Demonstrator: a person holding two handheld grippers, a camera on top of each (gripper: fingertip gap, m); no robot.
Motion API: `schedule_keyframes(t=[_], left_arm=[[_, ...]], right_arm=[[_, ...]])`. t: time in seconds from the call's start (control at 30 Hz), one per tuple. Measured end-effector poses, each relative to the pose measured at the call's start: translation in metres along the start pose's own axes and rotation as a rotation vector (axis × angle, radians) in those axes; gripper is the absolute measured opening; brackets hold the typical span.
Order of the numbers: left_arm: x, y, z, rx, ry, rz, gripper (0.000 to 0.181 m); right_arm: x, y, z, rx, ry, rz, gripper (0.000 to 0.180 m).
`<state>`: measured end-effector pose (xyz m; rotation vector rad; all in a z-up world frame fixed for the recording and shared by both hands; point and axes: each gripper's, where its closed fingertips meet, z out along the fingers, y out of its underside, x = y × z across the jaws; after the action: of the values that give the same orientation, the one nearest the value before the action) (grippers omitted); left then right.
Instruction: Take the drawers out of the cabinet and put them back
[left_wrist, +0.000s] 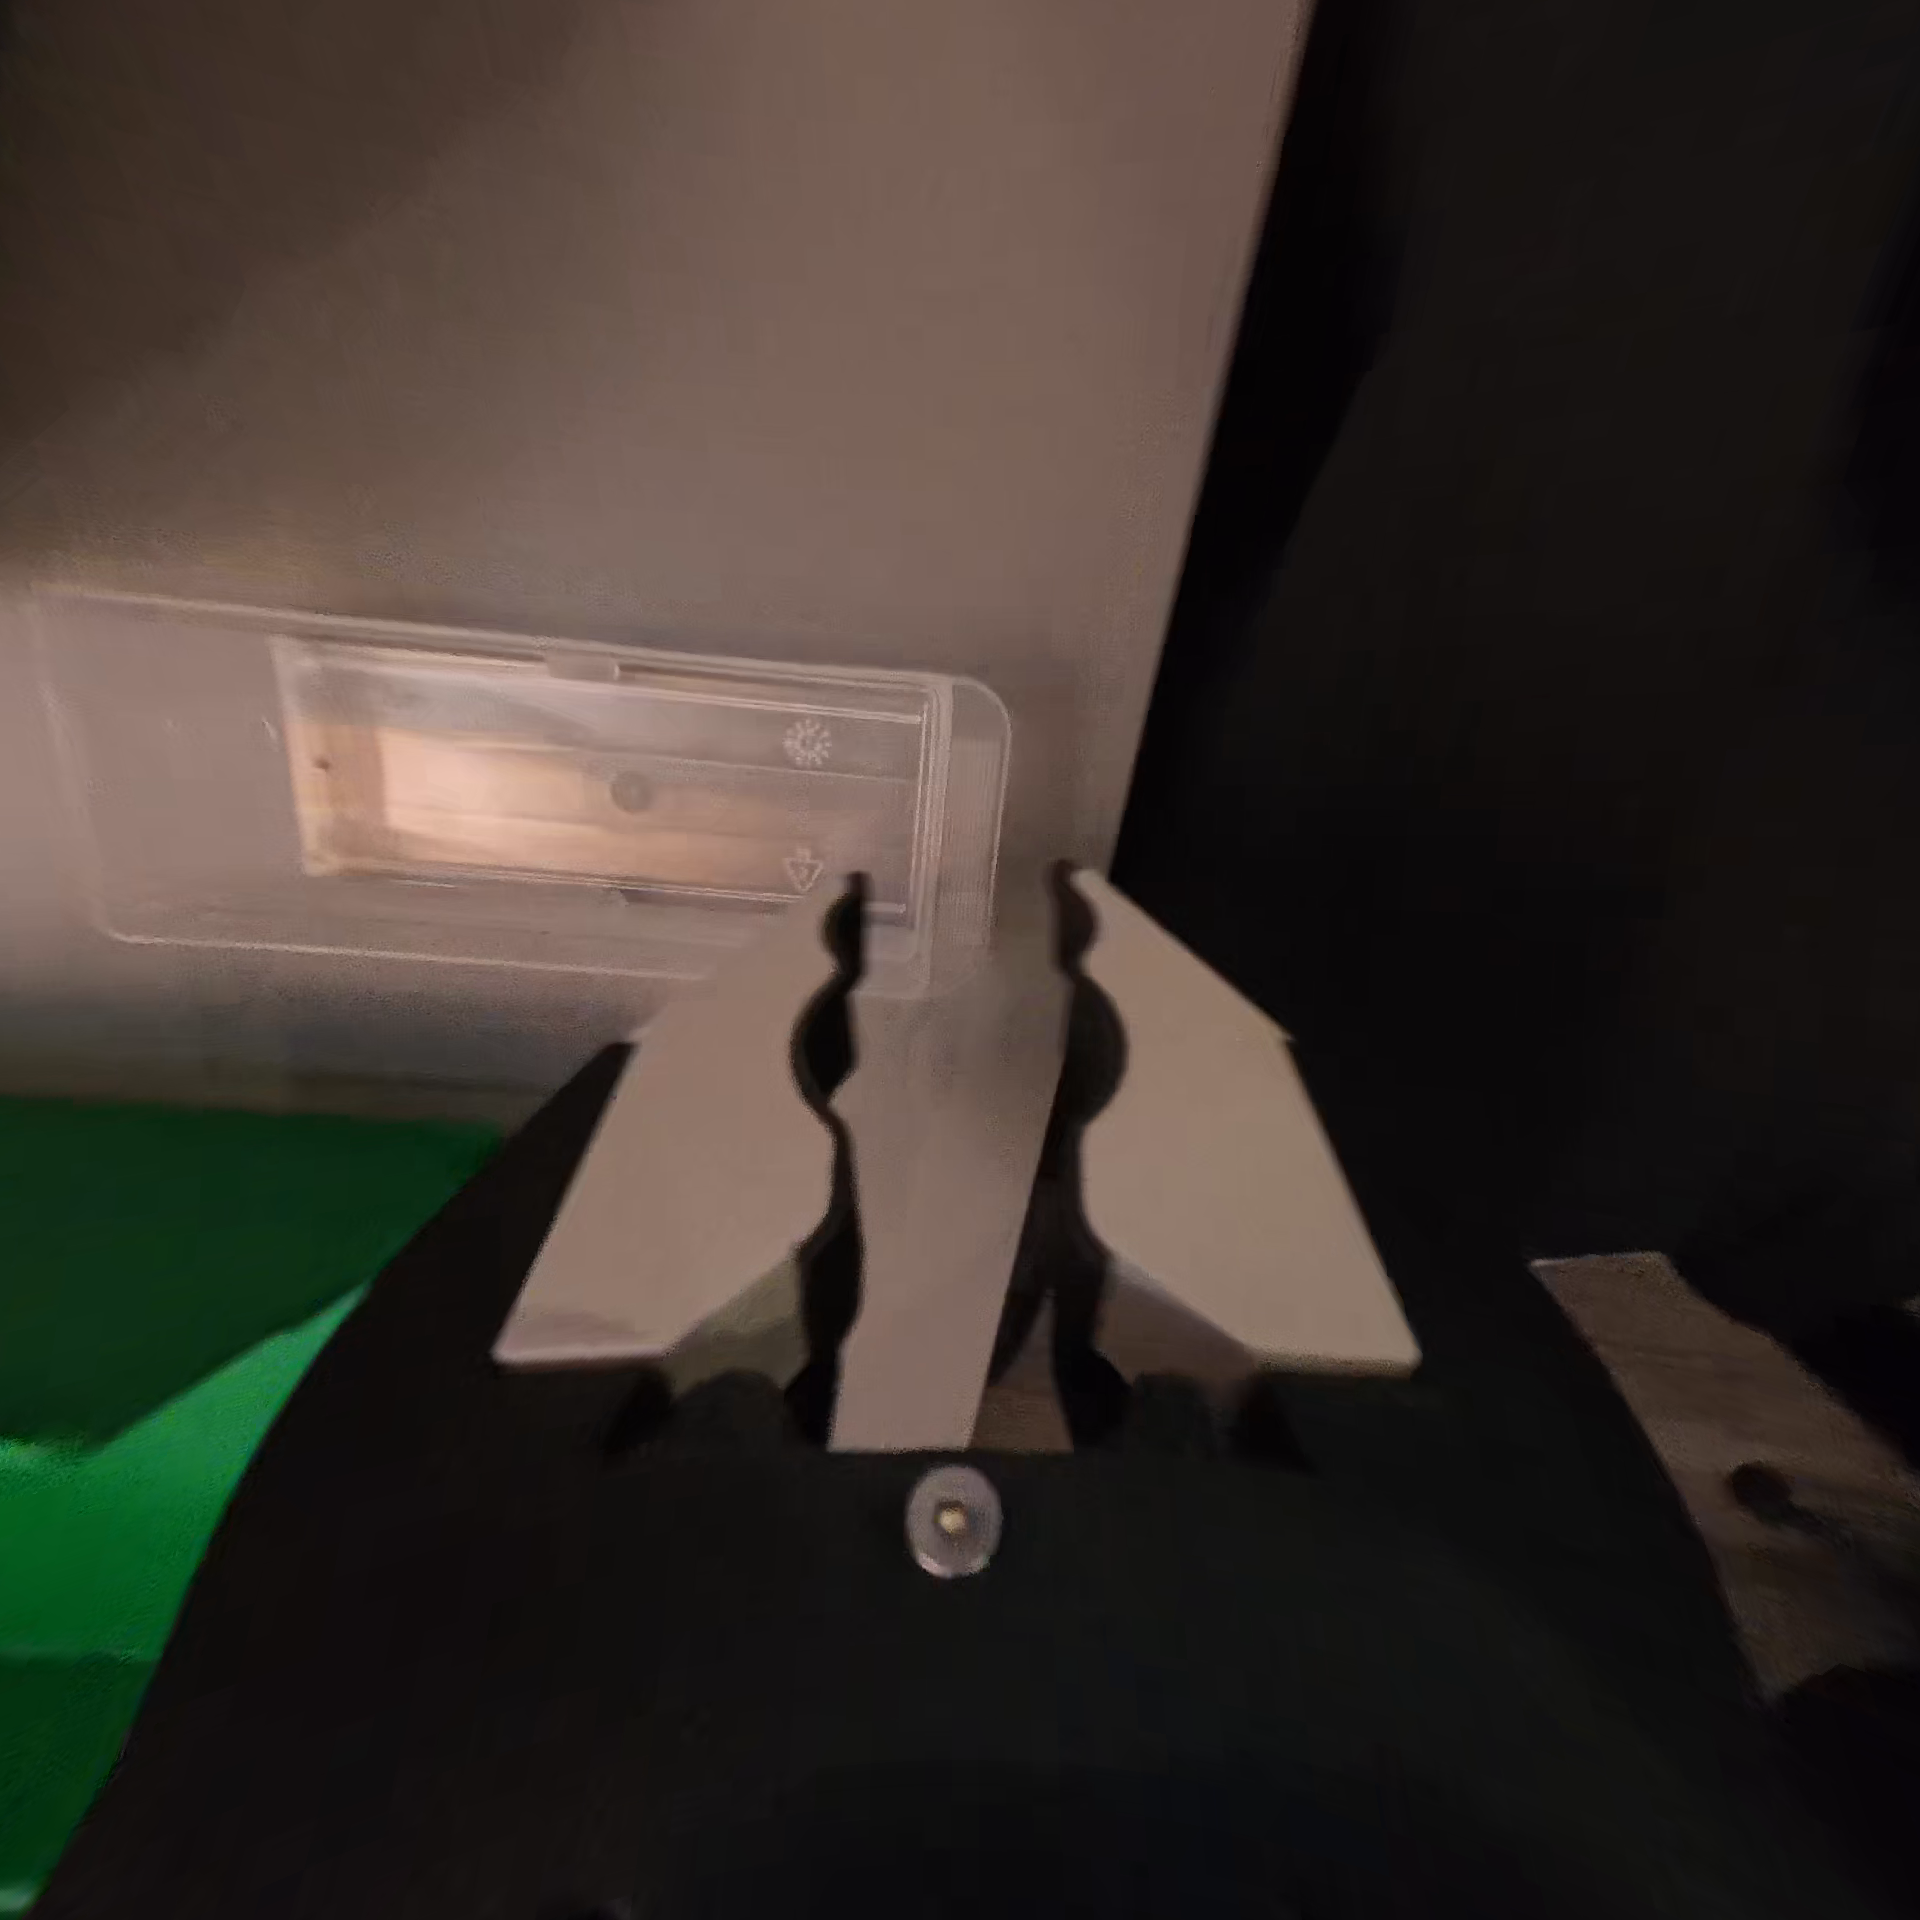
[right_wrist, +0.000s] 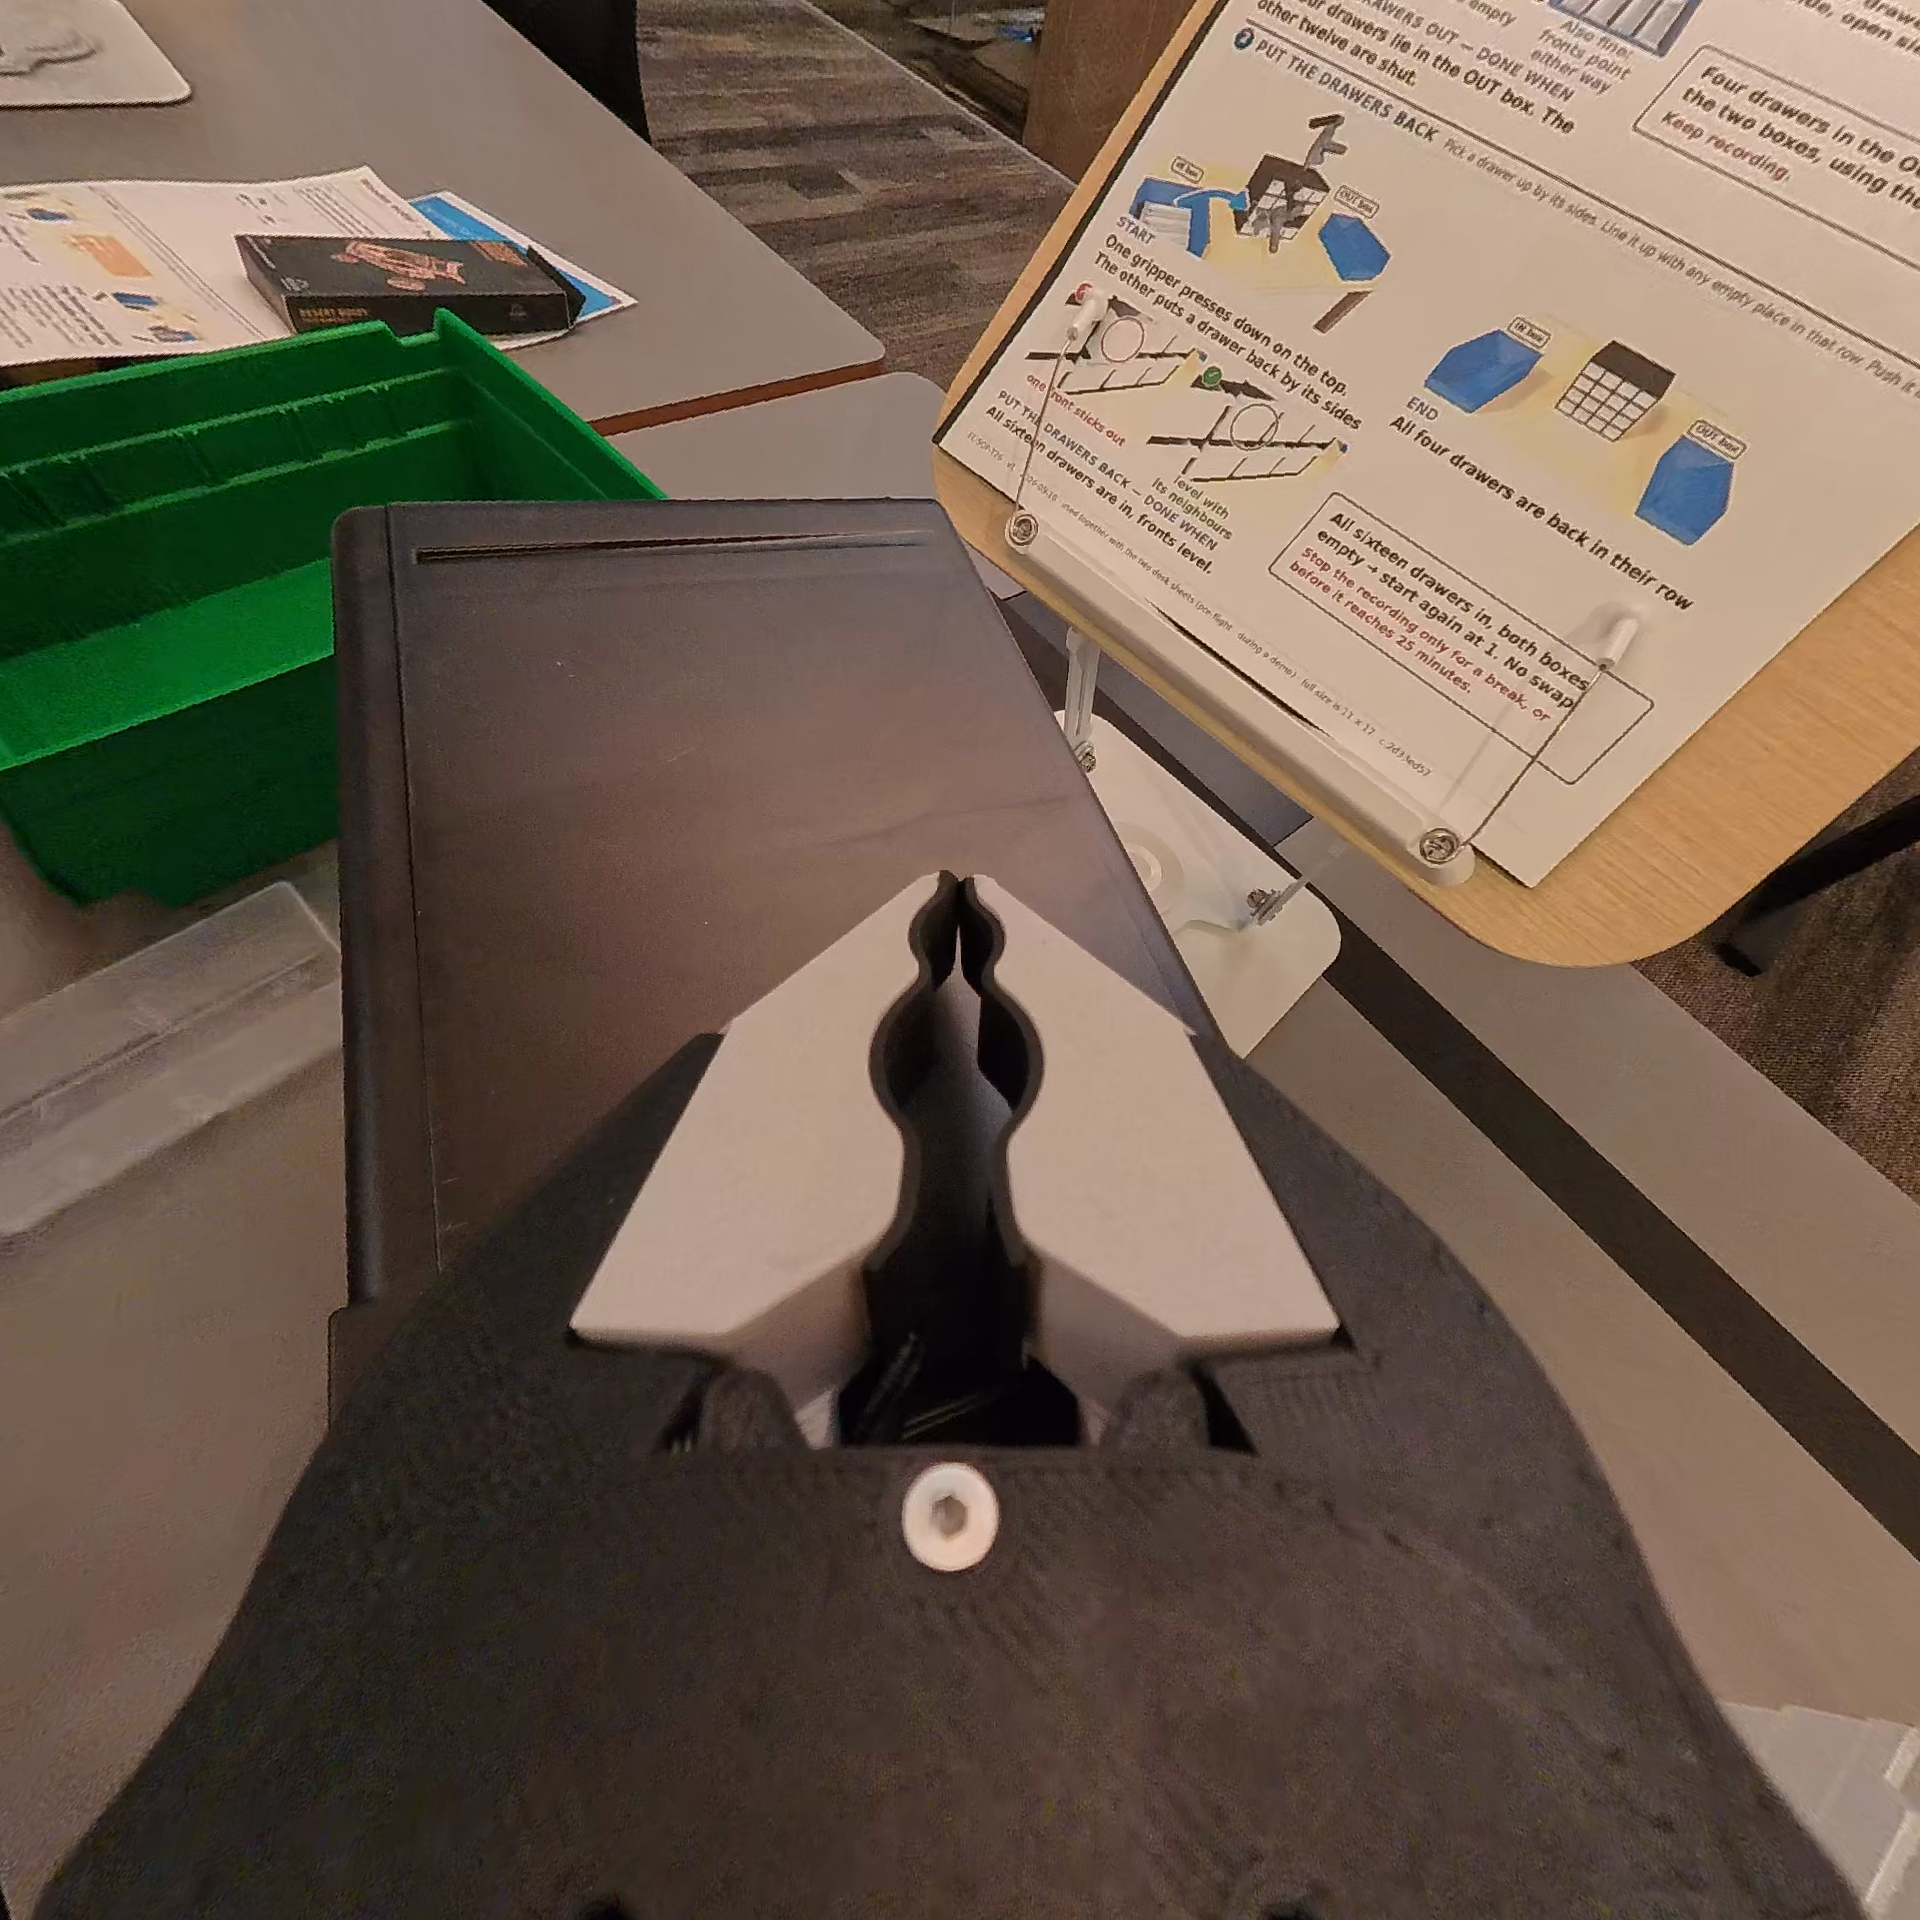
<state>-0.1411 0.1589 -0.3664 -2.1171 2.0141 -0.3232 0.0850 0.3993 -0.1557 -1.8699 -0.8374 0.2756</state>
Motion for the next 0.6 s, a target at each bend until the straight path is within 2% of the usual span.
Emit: schedule_keyframes(t=[0.03,0.13,0.2,0.27,0.33,0.37,0.43,0.53,0.57,0.6], left_arm=[[-0.004,0.003,-0.001,-0.006,-0.013,-0.054,0.054],[-0.013,0.006,-0.013,0.016,-0.108,-0.152,0.082],[-0.021,0.003,-0.024,0.060,-0.205,-0.259,0.091],[-0.038,-0.002,-0.036,0.151,-0.337,-0.469,0.105],[-0.035,-0.006,-0.030,0.242,-0.313,-0.746,0.109],[-0.030,-0.008,-0.021,0.269,-0.278,-0.861,0.124],[-0.027,-0.005,-0.002,0.282,-0.288,-0.986,0.140],[-0.037,-0.013,0.012,0.344,-0.329,-1.077,0.146],[-0.043,-0.012,0.014,0.327,-0.375,-1.064,0.143],[-0.049,-0.011,0.017,0.317,-0.405,-1.055,0.132]], right_arm=[[0.000,0.000,0.000,0.000,0.000,0.000,0.000],[0.000,0.000,0.000,0.000,-0.004,0.000,0.000],[0.000,0.000,0.000,0.000,-0.006,0.000,0.000],[0.000,0.000,0.000,0.001,-0.006,-0.001,0.000],[0.000,0.000,0.000,0.002,-0.007,0.000,0.000],[0.000,0.000,0.000,0.002,-0.007,0.000,0.000],[0.000,0.000,0.000,0.002,-0.007,0.000,0.000],[0.000,0.000,0.000,0.002,-0.007,0.000,0.000],[0.000,0.000,0.000,0.004,-0.007,0.000,0.000],[0.000,0.000,0.000,0.005,-0.007,0.000,0.000]])
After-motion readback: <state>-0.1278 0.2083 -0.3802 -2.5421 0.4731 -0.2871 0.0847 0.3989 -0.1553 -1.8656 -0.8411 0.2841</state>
